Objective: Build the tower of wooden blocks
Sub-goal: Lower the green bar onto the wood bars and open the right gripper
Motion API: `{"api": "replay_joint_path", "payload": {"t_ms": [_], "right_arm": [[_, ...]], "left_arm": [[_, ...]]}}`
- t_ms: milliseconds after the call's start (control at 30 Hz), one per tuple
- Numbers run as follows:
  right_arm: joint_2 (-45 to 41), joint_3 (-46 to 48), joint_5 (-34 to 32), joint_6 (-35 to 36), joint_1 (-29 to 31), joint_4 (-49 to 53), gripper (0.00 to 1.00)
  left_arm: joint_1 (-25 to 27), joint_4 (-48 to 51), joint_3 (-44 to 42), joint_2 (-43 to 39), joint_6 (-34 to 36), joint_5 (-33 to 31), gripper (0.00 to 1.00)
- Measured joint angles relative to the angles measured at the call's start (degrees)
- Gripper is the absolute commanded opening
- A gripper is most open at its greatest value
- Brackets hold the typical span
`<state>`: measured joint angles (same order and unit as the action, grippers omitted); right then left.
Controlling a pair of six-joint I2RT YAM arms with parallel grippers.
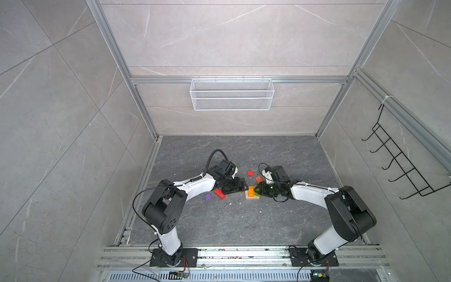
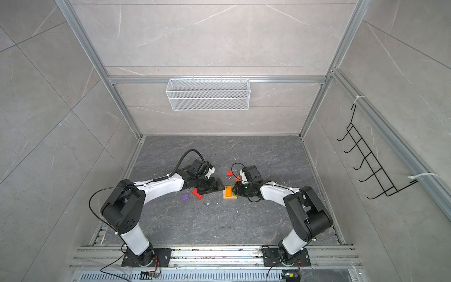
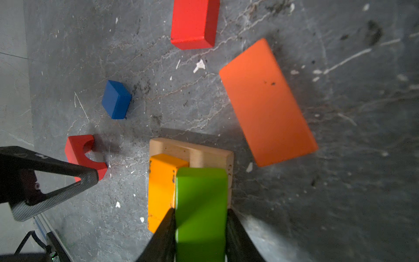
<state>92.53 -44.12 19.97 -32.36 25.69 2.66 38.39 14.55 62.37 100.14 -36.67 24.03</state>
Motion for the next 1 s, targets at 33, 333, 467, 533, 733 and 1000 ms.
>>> {"api": "replay_joint_path", "payload": {"t_ms": [33,333,467,533,733,1000], "right_arm": [[0.0,0.0,0.0,0.0,0.0,0.0,0.12],[0.0,0.0,0.1,0.0,0.0,0.0,0.18],[-0.4,0.0,0.2,0.0,0.0,0.5,0.22],[-1.5,0.0,-0.1,0.2,0.0,1.4,0.27],[-6.7,-0.6,-2.2,1.3,0.0,5.4,0.44],[-9.0,-2.5,-10.1,3.2,-0.5,14.1,0.65]], "left_arm": [[0.0,0.0,0.0,0.1,0.0,0.0,0.87],[0.1,0.1,0.1,0.5,0.0,0.0,0.87],[0.2,0.5,0.1,0.5,0.0,-0.3,0.87],[0.3,0.9,0.2,0.6,0.0,-1.0,0.87],[0.2,2.6,1.1,0.8,0.1,-3.0,0.87],[1.0,5.2,2.1,2.2,0.3,-5.7,0.87]]}}
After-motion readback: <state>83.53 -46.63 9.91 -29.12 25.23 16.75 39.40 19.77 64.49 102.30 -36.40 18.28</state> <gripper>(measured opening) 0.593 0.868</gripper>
